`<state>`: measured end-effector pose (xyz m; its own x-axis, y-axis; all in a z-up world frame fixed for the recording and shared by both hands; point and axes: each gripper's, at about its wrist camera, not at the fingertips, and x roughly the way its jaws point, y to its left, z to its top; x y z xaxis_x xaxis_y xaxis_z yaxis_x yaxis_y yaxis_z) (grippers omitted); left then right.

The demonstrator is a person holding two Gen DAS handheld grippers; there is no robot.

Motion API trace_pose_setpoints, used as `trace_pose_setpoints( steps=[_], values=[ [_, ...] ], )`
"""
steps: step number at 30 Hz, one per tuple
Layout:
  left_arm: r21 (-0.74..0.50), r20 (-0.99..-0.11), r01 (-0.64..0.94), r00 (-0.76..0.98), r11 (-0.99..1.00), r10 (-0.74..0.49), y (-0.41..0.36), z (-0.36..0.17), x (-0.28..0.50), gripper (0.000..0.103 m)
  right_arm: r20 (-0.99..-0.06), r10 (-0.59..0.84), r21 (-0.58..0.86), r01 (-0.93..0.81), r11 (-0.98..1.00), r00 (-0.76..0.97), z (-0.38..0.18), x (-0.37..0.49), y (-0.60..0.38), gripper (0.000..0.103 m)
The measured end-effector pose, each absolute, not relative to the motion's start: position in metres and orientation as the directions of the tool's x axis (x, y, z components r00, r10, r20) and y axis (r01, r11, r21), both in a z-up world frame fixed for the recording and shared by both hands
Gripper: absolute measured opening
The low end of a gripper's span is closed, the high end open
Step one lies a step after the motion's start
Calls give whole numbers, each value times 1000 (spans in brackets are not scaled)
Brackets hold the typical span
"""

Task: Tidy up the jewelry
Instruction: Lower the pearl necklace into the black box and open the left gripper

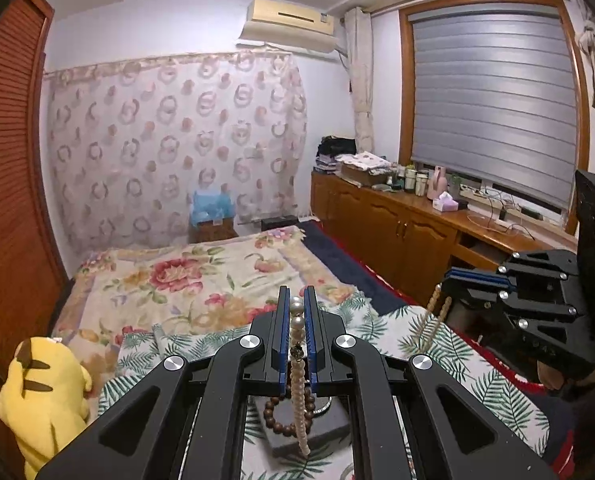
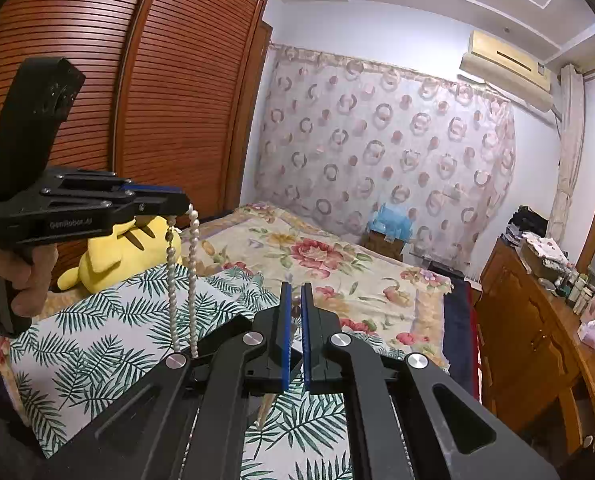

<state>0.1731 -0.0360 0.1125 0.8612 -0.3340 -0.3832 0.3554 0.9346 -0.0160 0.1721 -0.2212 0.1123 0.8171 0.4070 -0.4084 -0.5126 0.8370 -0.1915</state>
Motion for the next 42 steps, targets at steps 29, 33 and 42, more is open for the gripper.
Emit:
trace_pose_setpoints(
  steps=[29, 33, 42],
  values=[
    [-81, -548, 312, 780, 947, -304, -27, 16, 214, 6, -456, 441, -126, -546, 828, 773, 91, 225, -189, 5],
    [-81, -554, 311, 776, 947, -303, -28, 10, 212, 6, -429, 450, -136, -548, 825, 783, 98, 218, -185, 5],
    [-70, -545, 309, 785, 948, -296, -26, 8, 207, 6, -440, 454, -133, -556, 821, 775, 99, 219, -184, 5]
  ],
)
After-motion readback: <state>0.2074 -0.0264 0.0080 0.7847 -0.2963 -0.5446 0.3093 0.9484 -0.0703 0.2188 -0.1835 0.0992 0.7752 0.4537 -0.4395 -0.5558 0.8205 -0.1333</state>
